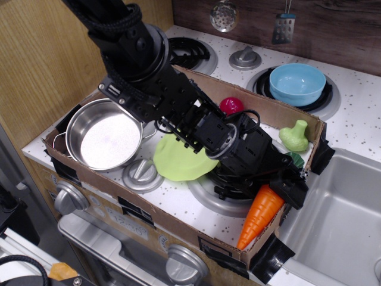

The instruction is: Put carrot on plate

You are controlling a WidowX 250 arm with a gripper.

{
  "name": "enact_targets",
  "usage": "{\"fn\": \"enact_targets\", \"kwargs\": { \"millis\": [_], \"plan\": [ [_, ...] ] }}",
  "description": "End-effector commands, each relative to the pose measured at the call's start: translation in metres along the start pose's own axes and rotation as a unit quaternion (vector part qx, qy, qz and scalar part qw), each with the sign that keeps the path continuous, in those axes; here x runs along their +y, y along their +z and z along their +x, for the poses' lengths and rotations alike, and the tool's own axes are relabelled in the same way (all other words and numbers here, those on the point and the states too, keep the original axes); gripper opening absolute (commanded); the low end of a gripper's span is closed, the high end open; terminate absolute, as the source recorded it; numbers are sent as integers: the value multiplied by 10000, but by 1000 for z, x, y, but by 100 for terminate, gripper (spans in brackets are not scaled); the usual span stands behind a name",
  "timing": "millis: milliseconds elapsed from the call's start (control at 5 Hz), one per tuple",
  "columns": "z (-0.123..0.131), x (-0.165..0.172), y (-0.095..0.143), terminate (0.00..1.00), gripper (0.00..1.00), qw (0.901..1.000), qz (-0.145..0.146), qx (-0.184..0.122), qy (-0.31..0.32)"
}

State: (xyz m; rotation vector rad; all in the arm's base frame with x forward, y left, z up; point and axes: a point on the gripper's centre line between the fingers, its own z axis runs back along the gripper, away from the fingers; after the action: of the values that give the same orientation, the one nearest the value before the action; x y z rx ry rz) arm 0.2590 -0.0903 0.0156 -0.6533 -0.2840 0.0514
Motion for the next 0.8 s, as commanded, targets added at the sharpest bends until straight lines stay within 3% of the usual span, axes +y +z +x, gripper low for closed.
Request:
{"fn": "enact_targets", "kwargs": {
  "millis": [0,200,400,600],
  "plan": [
    [14,-11,27,0,0,9994,320,-6,-153],
    [29,-10,51,0,0,9942,1040,30,-284],
    [51,0,73,0,0,9894,1396,180,-360],
    [73,14,89,0,0,9842,1664,91,-599]
  ]
}}
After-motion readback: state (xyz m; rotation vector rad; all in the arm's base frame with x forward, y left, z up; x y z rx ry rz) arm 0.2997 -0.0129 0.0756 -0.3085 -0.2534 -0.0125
